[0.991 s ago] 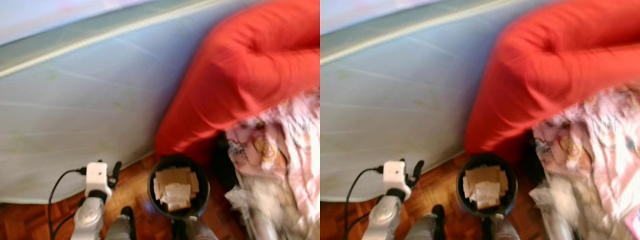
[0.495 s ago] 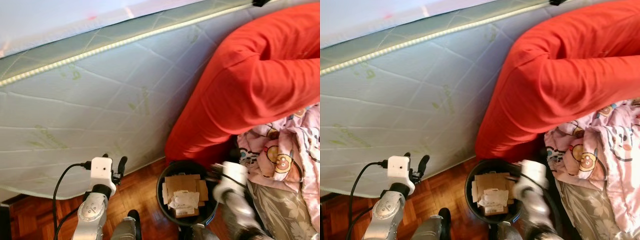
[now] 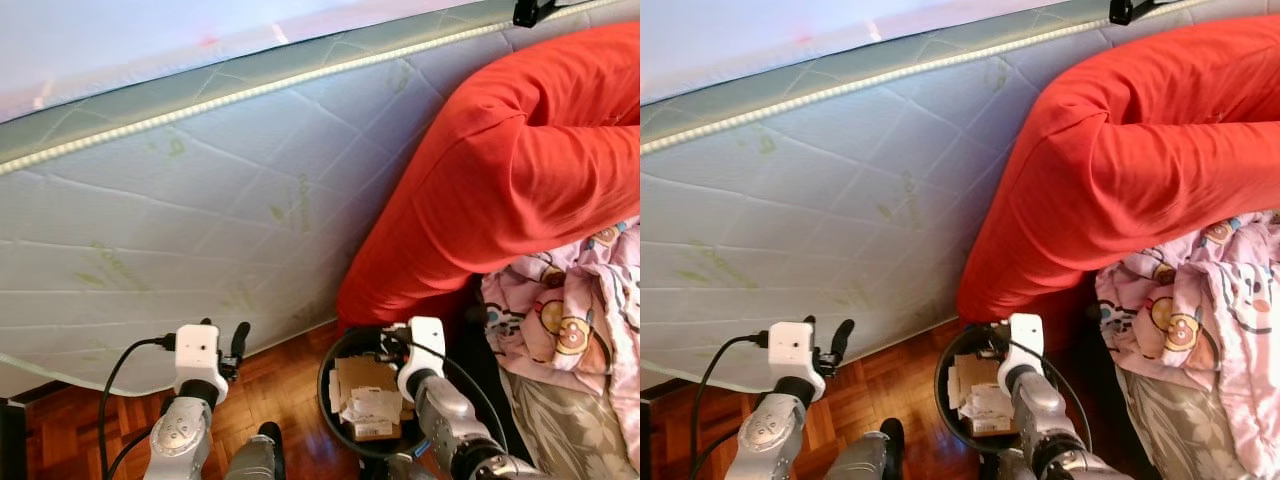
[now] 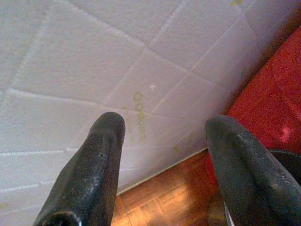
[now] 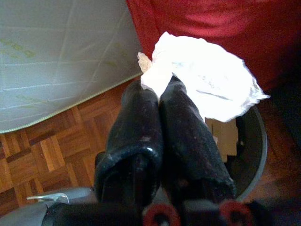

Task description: Clean up the room

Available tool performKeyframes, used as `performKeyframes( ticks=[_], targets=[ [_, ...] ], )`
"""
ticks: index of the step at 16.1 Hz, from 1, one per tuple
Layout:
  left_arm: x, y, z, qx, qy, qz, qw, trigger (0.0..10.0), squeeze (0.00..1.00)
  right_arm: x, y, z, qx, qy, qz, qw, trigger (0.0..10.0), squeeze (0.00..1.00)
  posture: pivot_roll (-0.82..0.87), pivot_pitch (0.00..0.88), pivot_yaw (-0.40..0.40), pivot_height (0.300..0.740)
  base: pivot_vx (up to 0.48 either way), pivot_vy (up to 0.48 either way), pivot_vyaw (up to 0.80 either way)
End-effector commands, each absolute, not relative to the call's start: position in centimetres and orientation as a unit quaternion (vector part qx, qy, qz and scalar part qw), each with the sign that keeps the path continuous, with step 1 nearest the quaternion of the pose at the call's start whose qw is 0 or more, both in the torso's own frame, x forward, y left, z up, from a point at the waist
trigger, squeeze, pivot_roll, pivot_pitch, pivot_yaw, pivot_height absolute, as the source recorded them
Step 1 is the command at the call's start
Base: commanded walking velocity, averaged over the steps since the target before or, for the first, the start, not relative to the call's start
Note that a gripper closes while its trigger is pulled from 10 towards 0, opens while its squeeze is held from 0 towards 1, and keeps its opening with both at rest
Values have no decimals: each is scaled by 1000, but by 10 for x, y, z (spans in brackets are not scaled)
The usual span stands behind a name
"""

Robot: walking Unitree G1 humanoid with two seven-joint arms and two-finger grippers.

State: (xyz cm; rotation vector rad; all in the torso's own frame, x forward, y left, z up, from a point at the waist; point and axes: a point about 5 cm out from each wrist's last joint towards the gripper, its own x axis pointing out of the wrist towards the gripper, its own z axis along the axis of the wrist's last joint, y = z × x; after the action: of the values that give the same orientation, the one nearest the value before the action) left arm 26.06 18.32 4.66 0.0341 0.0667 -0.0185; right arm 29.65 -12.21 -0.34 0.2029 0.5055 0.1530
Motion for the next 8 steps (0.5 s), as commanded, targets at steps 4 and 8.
performKeyframes(
  ticks=[4,8],
  targets=[
    [259,184,42,9,50,2,999,10000,0,295,-119,-6,65,260,86,960,10000,0,198,348,-42,735,0,0,0],
    [262,183,42,5,54,2,999,10000,0,294,-126,-6,84,250,79,961,10000,0,184,344,-43,705,0,0,0]
  ],
)
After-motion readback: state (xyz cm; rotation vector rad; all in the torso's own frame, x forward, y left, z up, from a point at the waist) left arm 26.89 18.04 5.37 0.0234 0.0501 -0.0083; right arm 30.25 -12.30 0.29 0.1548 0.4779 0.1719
